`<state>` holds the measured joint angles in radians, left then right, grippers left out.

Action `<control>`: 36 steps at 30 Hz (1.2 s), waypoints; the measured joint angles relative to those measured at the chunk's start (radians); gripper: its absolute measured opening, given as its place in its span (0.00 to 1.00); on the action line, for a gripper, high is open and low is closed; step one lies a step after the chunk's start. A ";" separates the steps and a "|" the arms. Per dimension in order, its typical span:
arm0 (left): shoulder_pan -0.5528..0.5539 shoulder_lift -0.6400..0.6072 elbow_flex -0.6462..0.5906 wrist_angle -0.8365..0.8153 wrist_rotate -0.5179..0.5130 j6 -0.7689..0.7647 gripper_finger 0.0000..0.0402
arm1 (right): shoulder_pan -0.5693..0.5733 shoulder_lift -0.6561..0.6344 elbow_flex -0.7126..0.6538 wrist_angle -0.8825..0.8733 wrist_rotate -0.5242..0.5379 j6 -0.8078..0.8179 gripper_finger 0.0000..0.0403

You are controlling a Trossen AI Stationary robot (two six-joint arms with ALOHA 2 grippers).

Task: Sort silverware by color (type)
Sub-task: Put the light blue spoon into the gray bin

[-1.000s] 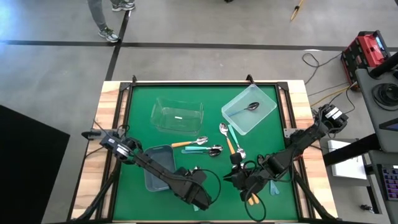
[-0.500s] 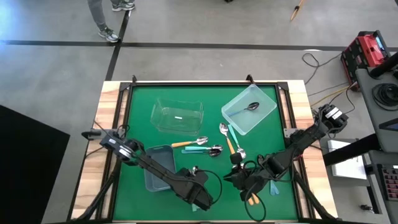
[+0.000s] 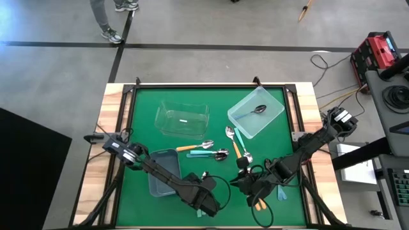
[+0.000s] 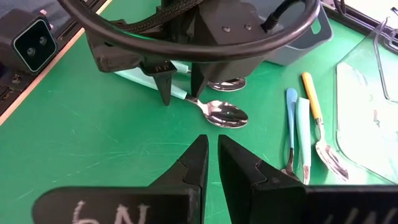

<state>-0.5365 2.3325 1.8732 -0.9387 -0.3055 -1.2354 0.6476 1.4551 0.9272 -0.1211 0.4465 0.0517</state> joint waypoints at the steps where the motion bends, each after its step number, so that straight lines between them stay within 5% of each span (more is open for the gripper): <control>1: 0.000 0.000 0.000 0.000 0.000 0.000 0.43 | 0.000 0.000 0.000 0.000 0.000 0.000 0.07; 16: 0.000 0.000 -0.004 0.000 -0.009 0.008 0.41 | 0.000 0.000 0.000 0.000 0.000 0.000 0.07; 36: 0.000 0.000 -0.004 0.022 -0.035 0.026 0.13 | 0.000 0.000 0.000 0.000 0.000 0.001 0.07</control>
<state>-0.5365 2.3325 1.8694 -0.9169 -0.3409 -1.2090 0.6476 1.4551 0.9272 -0.1213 0.4461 0.0523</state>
